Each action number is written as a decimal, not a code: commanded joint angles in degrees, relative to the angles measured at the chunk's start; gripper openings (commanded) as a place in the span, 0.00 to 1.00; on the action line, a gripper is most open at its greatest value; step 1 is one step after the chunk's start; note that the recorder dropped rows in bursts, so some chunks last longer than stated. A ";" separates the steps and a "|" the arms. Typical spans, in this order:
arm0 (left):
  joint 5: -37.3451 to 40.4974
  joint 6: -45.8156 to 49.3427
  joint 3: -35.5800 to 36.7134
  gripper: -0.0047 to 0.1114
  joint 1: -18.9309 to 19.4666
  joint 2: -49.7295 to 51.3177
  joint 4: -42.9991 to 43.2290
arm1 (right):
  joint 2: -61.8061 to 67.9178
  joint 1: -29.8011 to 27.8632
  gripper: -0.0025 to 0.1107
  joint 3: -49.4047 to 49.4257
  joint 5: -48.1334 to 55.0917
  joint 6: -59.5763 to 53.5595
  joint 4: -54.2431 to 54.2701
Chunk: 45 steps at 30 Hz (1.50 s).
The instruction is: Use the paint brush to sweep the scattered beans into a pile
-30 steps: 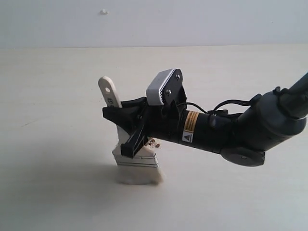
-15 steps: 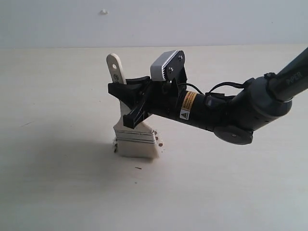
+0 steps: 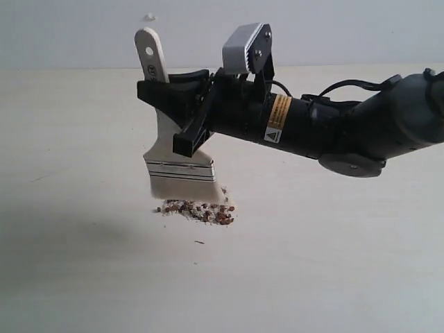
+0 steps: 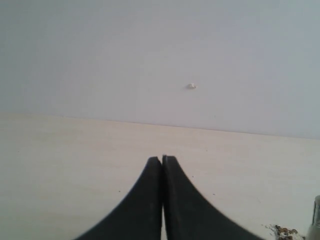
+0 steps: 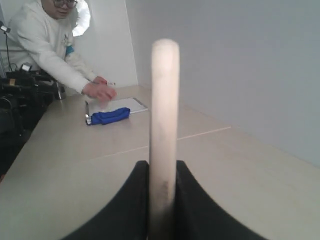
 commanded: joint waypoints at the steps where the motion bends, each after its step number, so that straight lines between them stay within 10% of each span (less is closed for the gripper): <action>1: 0.05 -0.38 -0.05 0.04 -0.36 -0.37 -0.19 | -1.53 1.39 0.02 -0.29 -0.68 3.22 0.15; 13: 0.05 -0.38 -0.05 0.04 -0.36 -0.37 -0.19 | 7.95 18.96 0.02 -2.19 0.42 -9.16 48.14; 45: 0.05 -0.38 -0.05 0.04 -0.36 -0.37 -0.19 | 6.80 26.15 0.02 -5.79 4.90 -38.72 87.32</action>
